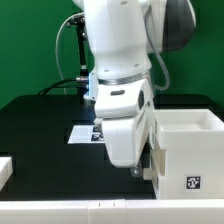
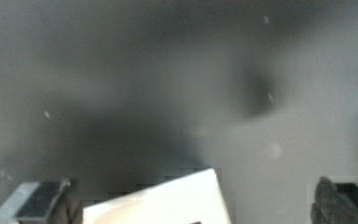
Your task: Assemble drawer
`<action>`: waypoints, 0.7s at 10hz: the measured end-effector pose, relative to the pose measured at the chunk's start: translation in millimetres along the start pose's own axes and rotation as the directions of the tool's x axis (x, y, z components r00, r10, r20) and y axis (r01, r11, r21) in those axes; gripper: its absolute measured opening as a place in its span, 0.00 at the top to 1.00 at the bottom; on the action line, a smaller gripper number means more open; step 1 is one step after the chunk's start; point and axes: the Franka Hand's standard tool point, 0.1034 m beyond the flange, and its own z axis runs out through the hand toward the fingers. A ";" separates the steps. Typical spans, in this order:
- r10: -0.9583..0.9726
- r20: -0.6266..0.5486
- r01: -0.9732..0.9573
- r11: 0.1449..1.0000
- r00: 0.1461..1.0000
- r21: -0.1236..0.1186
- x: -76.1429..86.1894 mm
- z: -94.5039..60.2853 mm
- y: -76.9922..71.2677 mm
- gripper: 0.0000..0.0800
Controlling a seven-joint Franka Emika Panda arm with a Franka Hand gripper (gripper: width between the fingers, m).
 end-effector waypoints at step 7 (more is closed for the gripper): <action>0.057 0.005 -0.057 0.998 0.998 -0.009 -20.8 -4.5 0.0 0.19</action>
Offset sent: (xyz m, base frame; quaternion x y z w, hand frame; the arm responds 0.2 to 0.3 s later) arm -0.0089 -0.0095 -0.0021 0.0015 0.0037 -0.0073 1.0000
